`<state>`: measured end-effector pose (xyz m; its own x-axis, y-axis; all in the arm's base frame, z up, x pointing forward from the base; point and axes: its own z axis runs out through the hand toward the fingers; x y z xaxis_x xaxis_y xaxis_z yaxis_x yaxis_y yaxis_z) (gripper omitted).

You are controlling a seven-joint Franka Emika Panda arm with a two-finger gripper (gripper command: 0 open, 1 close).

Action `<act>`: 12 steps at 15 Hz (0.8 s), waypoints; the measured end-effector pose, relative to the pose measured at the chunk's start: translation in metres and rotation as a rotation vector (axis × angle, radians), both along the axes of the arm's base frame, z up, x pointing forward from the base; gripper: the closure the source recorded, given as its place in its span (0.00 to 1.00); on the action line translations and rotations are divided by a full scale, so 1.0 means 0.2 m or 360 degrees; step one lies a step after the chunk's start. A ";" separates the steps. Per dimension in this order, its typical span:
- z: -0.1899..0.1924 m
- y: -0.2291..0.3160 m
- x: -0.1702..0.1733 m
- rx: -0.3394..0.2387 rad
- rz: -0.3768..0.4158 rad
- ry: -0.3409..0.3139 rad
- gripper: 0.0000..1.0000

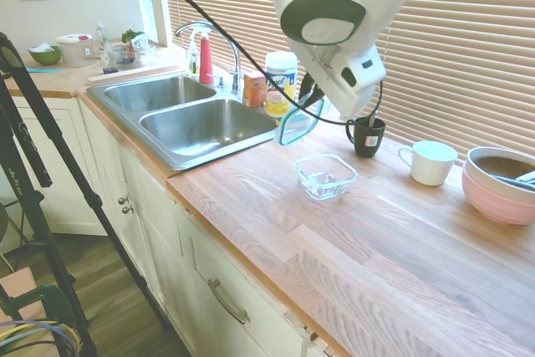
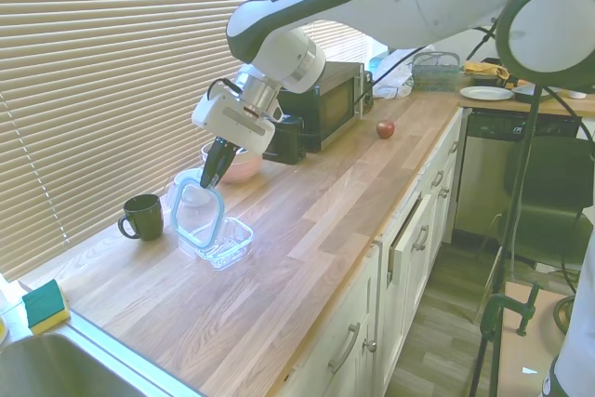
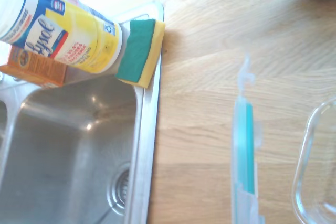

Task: Uncover the lid of the food container

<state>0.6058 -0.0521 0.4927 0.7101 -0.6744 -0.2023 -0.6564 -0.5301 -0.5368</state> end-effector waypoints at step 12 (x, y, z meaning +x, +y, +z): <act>-0.28 0.80 -0.64 -0.0771 0.0407 -0.0411 1.00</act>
<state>0.4769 0.1078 0.4374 0.8472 -0.4480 0.2854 -0.3564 -0.8778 -0.3200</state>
